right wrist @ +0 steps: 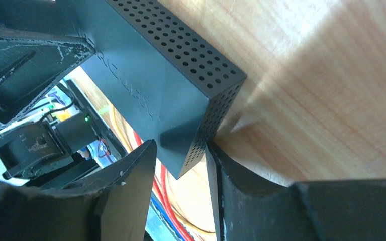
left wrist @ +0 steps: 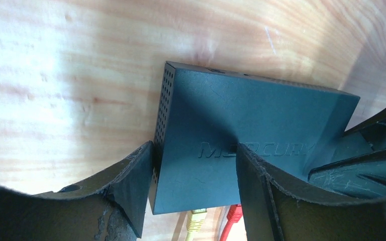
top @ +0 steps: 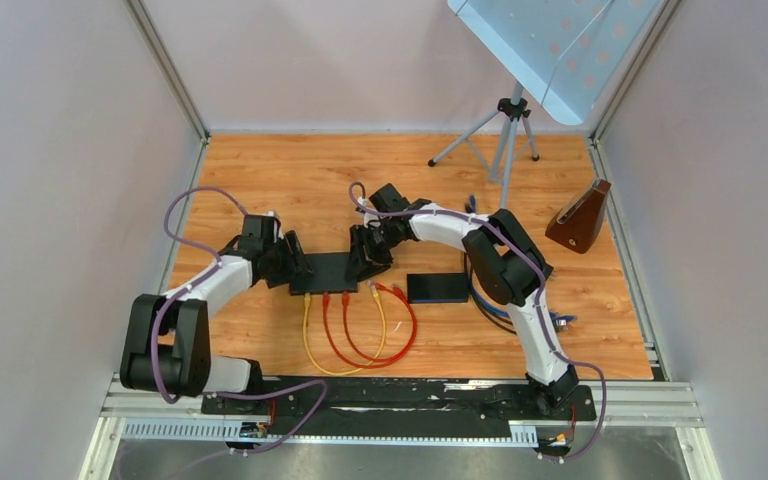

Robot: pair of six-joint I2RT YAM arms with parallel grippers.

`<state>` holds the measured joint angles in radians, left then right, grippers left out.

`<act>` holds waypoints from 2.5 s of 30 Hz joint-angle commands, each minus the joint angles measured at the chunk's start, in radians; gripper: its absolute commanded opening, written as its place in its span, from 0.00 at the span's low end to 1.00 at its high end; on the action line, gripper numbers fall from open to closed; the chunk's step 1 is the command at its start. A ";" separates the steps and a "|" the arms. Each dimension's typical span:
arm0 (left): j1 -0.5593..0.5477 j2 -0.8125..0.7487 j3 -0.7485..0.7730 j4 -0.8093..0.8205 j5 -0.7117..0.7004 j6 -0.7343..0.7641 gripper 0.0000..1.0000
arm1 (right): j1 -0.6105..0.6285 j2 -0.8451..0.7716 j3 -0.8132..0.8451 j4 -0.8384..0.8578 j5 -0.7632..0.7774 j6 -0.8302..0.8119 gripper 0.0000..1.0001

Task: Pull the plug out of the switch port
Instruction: Move the switch port to the center of the board, then pull the connector from the switch port.

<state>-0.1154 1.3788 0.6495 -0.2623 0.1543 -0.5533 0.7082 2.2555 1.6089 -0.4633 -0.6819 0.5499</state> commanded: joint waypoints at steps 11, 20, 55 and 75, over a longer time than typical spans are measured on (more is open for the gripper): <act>-0.049 -0.172 -0.028 -0.170 -0.131 -0.096 0.77 | -0.020 -0.312 -0.209 0.085 0.247 -0.019 0.60; -0.049 -0.120 -0.005 -0.144 -0.105 -0.079 0.78 | 0.079 -0.526 -0.625 0.557 0.243 0.337 0.46; -0.049 -0.037 -0.014 -0.123 -0.026 -0.063 0.79 | 0.255 -0.301 -0.895 1.192 0.620 0.682 0.38; -0.049 -0.038 -0.041 -0.113 -0.023 -0.081 0.71 | 0.259 -0.256 -0.946 1.376 0.632 0.686 0.34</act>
<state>-0.1570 1.3243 0.6346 -0.3901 0.1303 -0.6262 0.9619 1.9831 0.6682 0.8749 -0.0860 1.2552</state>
